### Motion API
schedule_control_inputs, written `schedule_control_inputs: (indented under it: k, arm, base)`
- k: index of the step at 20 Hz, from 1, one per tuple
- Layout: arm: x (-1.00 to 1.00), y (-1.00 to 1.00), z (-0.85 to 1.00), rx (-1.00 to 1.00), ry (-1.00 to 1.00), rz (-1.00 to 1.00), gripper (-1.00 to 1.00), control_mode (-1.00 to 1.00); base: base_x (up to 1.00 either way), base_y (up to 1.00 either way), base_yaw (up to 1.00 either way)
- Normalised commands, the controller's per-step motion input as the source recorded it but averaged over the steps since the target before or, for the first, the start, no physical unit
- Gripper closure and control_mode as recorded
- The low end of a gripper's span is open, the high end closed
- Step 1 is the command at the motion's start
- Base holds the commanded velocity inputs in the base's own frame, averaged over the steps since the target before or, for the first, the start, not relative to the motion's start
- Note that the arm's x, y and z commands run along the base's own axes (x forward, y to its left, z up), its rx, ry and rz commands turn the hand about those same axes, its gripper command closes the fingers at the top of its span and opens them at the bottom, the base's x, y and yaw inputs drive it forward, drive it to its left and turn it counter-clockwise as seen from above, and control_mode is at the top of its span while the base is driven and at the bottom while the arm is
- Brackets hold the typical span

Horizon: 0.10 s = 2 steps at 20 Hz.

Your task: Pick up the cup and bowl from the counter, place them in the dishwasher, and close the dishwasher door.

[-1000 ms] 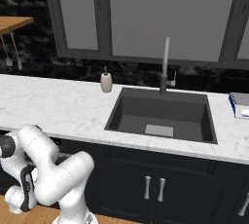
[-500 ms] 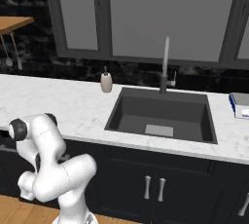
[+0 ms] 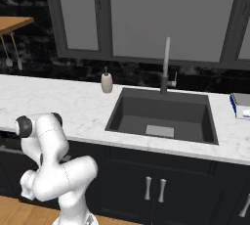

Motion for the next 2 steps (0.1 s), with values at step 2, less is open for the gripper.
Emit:
schedule_control_inputs:
  k: [2]
  arm:
    - [0.88,-0.47,0.00,0.01,0.01,0.03,-1.00,-1.00]
  base:
    - [0.00,0.00,0.00]
